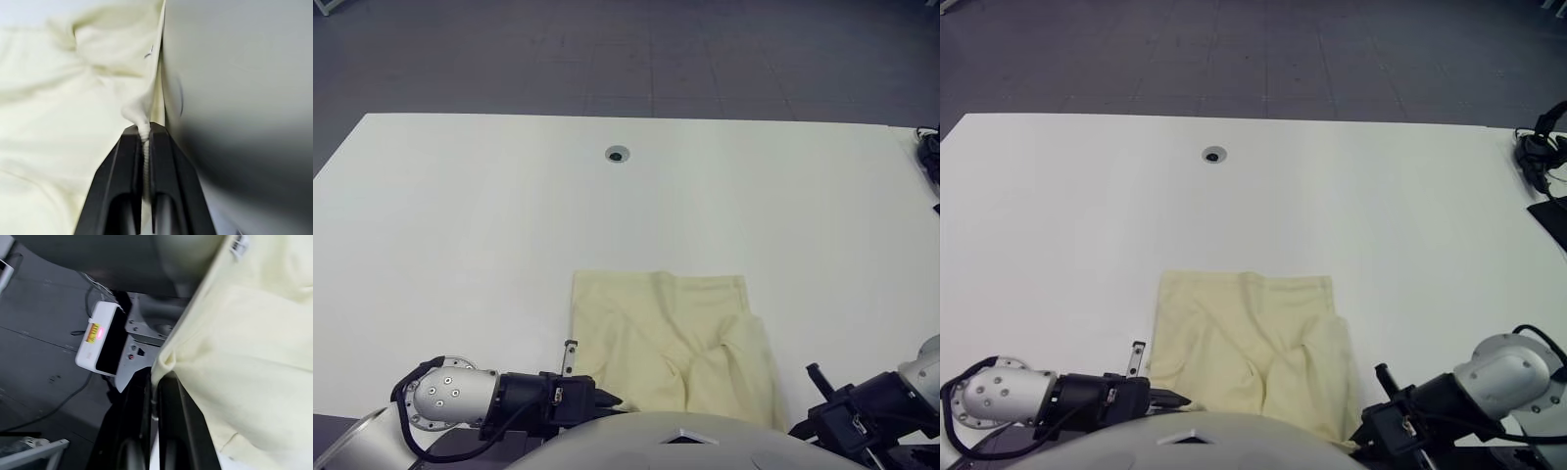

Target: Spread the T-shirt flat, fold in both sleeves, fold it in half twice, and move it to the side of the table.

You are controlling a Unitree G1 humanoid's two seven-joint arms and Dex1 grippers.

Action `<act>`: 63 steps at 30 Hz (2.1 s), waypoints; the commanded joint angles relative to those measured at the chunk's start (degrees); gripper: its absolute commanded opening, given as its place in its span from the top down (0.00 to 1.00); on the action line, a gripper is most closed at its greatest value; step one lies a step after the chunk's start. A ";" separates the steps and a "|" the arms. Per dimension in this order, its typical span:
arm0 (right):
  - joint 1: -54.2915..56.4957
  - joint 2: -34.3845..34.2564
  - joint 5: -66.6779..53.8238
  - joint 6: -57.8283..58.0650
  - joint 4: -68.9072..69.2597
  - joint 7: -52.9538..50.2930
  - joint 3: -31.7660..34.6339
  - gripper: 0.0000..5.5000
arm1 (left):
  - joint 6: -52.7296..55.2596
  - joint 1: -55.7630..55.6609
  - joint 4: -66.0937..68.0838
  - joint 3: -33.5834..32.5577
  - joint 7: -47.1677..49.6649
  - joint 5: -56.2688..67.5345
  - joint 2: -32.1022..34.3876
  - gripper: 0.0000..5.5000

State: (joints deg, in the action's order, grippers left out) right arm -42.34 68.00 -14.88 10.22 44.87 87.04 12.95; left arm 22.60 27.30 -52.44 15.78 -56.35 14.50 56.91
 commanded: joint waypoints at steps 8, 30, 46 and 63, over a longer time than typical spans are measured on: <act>19.66 -11.06 18.20 6.41 -12.58 -18.86 -22.22 1.00 | 0.73 -7.84 14.29 11.93 4.55 -10.39 -7.32 1.00; 46.73 -29.99 23.38 19.23 -33.70 -34.96 -39.80 1.00 | -9.28 -33.65 53.71 12.47 18.59 -26.16 -20.36 1.00; 70.61 -40.44 23.40 -6.45 -64.86 -50.22 -31.11 1.00 | -23.77 -52.67 74.98 4.24 33.59 -26.89 -35.58 1.00; 28.88 -9.14 8.61 -8.20 -10.02 -21.60 -5.68 1.00 | -21.35 -7.79 9.04 -12.13 0.71 -9.05 -2.32 1.00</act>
State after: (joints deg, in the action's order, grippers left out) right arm -4.27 54.16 -5.75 3.35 29.03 60.30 3.07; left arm 0.49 8.23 -36.50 4.09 -50.50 5.03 48.28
